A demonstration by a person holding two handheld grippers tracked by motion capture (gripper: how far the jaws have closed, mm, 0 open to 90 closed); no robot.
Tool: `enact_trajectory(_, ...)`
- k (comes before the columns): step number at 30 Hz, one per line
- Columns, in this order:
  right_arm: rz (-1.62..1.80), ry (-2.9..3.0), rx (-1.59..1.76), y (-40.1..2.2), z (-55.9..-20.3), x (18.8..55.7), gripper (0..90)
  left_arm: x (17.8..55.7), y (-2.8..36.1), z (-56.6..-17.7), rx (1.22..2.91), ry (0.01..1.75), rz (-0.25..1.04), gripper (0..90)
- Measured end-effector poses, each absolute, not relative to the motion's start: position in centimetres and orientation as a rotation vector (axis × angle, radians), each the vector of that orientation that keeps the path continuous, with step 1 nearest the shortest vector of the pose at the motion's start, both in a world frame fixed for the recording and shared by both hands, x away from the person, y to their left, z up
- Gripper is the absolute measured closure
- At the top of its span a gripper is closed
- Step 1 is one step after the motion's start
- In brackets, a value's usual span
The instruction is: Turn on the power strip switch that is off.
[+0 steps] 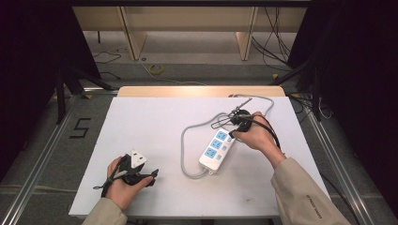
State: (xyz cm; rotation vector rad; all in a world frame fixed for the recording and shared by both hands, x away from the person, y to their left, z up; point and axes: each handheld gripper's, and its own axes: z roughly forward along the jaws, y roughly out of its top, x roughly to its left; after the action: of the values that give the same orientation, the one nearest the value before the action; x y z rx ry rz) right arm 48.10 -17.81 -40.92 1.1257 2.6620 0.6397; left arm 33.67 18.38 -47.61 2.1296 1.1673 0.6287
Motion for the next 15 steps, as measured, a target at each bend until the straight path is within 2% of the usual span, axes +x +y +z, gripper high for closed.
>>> enact_trajectory(15,0.617,2.667,1.145,-17.52,-41.54,48.8,90.0,33.68,18.37,-47.63,2.13,1.167,0.628,22.3)
